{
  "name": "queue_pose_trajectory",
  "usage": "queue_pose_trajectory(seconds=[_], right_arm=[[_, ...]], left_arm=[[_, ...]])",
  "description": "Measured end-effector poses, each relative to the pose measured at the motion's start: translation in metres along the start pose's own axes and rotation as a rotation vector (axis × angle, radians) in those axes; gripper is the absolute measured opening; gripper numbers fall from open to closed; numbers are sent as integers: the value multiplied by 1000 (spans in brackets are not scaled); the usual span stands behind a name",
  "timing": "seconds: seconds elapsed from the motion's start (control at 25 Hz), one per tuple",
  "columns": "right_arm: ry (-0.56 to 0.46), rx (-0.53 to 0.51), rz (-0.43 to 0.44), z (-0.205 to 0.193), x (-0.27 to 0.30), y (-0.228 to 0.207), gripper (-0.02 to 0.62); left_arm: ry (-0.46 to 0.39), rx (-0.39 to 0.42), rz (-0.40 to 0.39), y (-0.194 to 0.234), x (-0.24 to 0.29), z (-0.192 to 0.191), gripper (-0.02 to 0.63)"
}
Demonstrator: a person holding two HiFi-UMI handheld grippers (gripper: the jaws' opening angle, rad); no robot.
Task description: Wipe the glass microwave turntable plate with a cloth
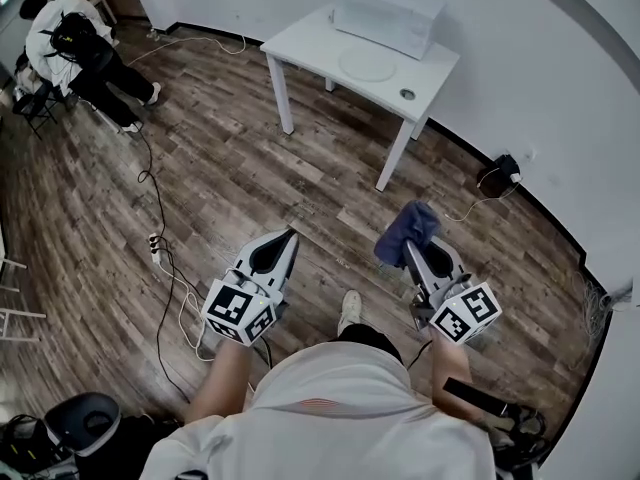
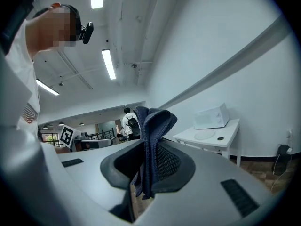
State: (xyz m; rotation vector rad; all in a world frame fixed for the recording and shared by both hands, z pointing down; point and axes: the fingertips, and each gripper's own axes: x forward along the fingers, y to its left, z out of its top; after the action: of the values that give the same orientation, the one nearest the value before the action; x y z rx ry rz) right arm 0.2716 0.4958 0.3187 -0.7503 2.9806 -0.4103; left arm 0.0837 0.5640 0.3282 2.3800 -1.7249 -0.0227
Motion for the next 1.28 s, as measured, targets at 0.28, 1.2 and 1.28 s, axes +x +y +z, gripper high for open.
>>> queue_pose_trajectory(seconds=[0.28,1.2,1.28], right_arm=[[11,0,52,23,33,-72,61],[19,21,-12,38,93,-192,61],[19,19,-24,43,112,-202,61]], left_arm=[[2,11,18,1,82,14,11],[-6,7,-30,55,223,32,11],[-6,9,-44,71,239,39,11]])
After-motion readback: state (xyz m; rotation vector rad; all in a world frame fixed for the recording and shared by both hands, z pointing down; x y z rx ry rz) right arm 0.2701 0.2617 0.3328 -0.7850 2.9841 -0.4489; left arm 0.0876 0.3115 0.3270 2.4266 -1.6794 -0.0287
